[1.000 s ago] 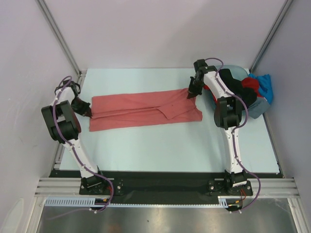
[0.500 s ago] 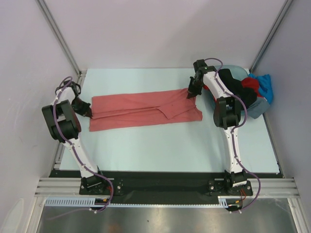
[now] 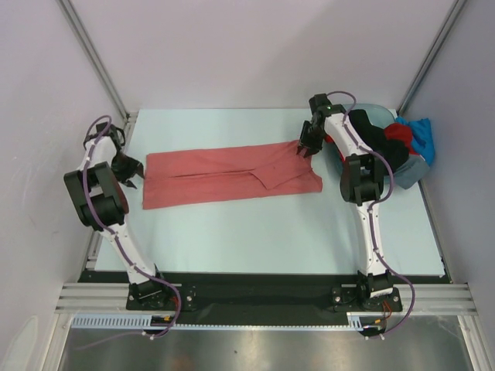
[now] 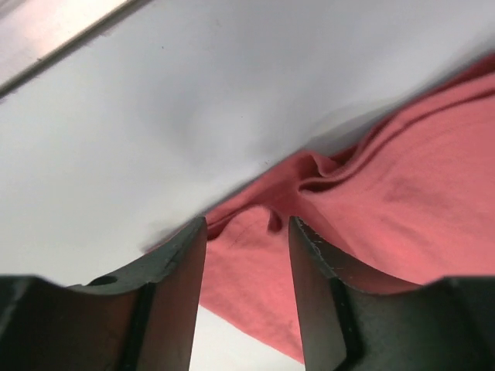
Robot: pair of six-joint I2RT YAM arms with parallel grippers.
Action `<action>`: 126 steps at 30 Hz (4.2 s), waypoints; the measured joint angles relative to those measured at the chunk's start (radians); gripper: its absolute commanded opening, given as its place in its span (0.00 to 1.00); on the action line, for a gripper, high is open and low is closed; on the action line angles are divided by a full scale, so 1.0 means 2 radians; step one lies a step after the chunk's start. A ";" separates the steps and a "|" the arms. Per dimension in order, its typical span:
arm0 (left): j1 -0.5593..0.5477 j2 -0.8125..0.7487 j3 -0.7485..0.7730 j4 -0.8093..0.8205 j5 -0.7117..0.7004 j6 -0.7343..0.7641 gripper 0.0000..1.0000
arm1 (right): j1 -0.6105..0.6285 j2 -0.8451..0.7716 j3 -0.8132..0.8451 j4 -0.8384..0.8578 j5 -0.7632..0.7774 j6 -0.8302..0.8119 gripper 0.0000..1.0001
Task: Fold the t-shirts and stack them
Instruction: Fold the tshirt
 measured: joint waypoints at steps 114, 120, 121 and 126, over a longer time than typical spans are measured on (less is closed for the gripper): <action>-0.124 -0.211 -0.207 0.065 0.099 0.119 0.52 | 0.027 -0.171 -0.384 0.364 0.154 0.132 0.11; -0.124 -0.204 -0.181 0.047 0.075 0.135 0.57 | 0.024 -0.049 -0.179 0.330 0.188 0.076 0.23; -0.124 -0.197 -0.165 0.043 0.070 0.139 0.59 | 0.023 -0.036 -0.155 0.321 0.189 0.069 0.25; -0.123 -0.137 -0.068 0.035 0.039 0.162 0.66 | 0.019 0.011 -0.044 0.257 0.188 0.038 0.53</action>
